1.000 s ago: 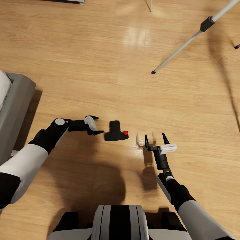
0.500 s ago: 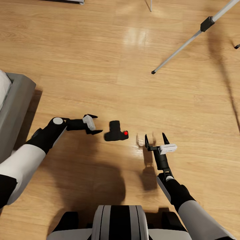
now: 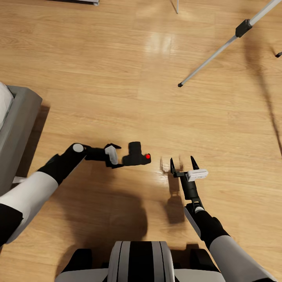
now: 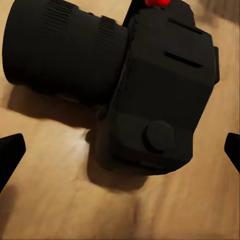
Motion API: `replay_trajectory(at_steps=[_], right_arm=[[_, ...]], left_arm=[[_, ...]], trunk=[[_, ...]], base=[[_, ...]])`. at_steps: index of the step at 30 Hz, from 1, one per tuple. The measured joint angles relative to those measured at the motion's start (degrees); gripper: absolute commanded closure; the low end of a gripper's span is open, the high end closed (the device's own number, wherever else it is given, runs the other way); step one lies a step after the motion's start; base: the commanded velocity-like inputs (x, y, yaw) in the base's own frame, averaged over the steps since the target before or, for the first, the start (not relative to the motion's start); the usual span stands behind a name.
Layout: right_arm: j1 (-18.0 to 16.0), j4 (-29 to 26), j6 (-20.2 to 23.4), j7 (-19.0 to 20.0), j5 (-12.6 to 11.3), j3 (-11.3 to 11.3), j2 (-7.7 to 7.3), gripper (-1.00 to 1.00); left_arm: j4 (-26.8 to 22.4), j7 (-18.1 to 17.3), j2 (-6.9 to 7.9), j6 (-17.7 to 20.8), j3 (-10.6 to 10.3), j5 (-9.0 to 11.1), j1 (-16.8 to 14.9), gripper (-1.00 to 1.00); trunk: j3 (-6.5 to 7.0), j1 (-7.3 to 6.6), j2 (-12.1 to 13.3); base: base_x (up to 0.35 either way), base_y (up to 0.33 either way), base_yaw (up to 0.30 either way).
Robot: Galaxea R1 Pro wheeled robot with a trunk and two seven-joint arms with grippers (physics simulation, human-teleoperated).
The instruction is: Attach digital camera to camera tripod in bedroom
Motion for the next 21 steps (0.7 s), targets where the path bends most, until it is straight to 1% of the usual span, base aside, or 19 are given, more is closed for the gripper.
replay_trajectory(at_steps=[4, 14, 21], right_arm=[[0.0, 0.0, 0.0, 0.0, 0.0, 0.0, 0.0, -1.0], [0.0, 0.0, 0.0, 0.0, 0.0, 0.0, 0.0, -1.0], [0.0, 0.0, 0.0, 0.0, 0.0, 0.0, 0.0, -1.0]], left_arm=[[0.0, 0.0, -0.02, 0.0, -1.2, 0.0, 0.0, -1.0], [0.0, -0.1, -0.07, 0.0, -1.7, 0.0, 0.0, -1.0], [0.1, -0.1, -1.13, 0.3, -1.8, 0.0, 0.0, -1.0]], trunk=[[0.0, 0.0, 0.0], [0.0, 0.0, 0.0], [0.0, 0.0, 0.0]], base=[[0.0, 0.0, 0.0], [0.0, 0.0, 0.0], [0.0, 0.0, 0.0]])
